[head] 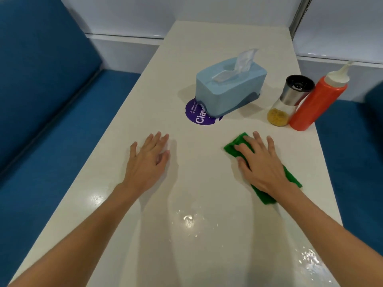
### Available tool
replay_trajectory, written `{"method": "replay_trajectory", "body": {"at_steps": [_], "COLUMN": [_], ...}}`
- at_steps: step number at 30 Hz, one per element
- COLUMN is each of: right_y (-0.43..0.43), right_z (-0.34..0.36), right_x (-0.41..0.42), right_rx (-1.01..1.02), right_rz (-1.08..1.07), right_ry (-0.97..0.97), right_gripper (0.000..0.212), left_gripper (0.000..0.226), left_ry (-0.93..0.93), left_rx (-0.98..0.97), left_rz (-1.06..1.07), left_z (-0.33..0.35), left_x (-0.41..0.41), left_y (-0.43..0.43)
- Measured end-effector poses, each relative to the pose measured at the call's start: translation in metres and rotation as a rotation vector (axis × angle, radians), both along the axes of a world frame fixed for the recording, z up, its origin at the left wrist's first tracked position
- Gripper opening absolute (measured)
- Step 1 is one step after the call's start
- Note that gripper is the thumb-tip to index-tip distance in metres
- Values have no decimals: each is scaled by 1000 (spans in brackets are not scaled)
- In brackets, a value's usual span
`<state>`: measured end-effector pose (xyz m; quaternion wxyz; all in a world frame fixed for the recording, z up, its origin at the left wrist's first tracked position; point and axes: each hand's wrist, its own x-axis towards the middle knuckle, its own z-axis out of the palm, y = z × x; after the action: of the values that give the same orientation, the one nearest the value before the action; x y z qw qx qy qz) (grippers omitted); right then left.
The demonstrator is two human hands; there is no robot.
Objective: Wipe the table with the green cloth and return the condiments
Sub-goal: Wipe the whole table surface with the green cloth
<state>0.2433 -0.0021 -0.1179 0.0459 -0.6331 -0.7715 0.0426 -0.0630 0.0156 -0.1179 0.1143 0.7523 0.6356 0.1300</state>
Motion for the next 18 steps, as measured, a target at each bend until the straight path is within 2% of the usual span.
{"method": "replay_trajectory", "body": {"at_steps": [2, 6, 9, 14, 18], "right_y": [21, 44, 39, 1, -2], "right_z": [-3, -6, -6, -9, -6], "right_x": [-35, -104, -131, -108, -70], "right_rx": [16, 19, 12, -24, -60], "right_rz": [-27, 22, 85, 276, 229], "right_ry": [13, -27, -7, 20, 17], "right_gripper": [40, 60, 60, 55, 56], "left_gripper": [60, 62, 61, 58, 57], "left_ry": [31, 113, 111, 62, 78], "left_rx": [-4, -12, -31, -15, 4], "left_rz": [49, 87, 91, 86, 83], "left_z": [1, -5, -12, -17, -20], "left_x": [-27, -64, -75, -81, -81], "left_y": [-4, -8, -14, -17, -20]}}
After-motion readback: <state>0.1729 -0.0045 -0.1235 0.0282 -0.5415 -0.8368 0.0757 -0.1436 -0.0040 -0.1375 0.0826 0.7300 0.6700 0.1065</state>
